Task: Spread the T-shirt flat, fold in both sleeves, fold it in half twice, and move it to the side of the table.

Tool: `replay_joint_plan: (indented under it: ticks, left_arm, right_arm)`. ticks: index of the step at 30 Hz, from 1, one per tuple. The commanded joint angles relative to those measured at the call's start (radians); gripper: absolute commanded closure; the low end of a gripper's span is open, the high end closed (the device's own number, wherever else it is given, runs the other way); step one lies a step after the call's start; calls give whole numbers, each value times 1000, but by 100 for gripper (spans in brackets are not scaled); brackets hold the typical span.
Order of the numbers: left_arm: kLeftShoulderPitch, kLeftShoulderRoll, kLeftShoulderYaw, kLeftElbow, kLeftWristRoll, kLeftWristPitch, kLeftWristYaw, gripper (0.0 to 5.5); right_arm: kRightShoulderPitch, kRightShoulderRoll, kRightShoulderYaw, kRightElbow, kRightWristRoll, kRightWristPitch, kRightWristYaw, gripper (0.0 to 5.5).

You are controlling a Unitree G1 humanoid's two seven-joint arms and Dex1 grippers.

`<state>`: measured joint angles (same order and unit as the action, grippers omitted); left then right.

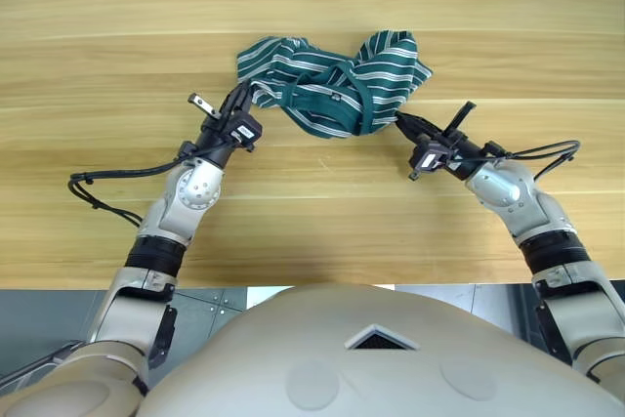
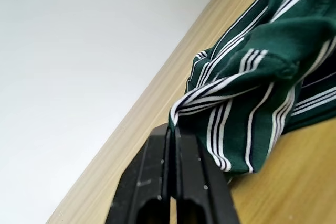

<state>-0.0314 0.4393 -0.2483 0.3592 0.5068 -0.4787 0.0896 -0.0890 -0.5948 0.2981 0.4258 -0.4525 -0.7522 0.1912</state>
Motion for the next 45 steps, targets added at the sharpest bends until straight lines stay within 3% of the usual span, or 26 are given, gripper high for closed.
replay_joint_plan:
  ticks: [1,5,8,15,19,26,29,30,32,34,36,42,45]
  left_arm:
    - [18,2,-9,38,5,9,-14,550]
    - [36,55,81,-57,-228,-168,-95,550]
    - [33,92,88,-149,-448,-364,-211,550]
    - [-15,97,60,-200,-766,-584,-411,550]
    - [-105,156,62,-315,-891,-618,-522,550]
    - [-349,68,103,-39,-1055,-536,-730,550]
    - [-538,-17,151,274,-1034,-426,-780,550]
    - [-664,-34,168,444,-979,-379,-730,550]
    - [-950,-13,142,739,-781,-250,-434,550]
    - [-1186,24,70,885,-589,-95,-98,550]
    - [-1335,47,22,938,-462,8,98,550]
    - [-1522,104,17,971,-274,34,388,550]
    - [-1427,133,24,977,-213,-24,413,550]
  right_arm:
    - [-28,7,-40,-14,21,-19,-32,546]
    - [-79,-5,-164,13,130,-72,-98,546]
    - [-88,-13,-200,-43,317,-166,-40,546]
    - [-62,-24,-146,-196,720,-323,159,546]
    - [-214,28,-109,-271,847,-353,255,546]
    - [-529,245,-177,92,903,-286,349,546]
    - [-673,302,-202,374,800,-213,323,546]
    - [-771,301,-195,515,709,-146,209,546]
    - [-1009,278,-146,751,506,67,-188,546]
    - [-1197,249,-114,866,381,278,-530,546]
    - [-1301,232,-121,906,327,382,-704,546]
    - [-1446,198,-148,906,206,344,-1006,546]
    - [-1378,208,-150,909,172,269,-951,546]
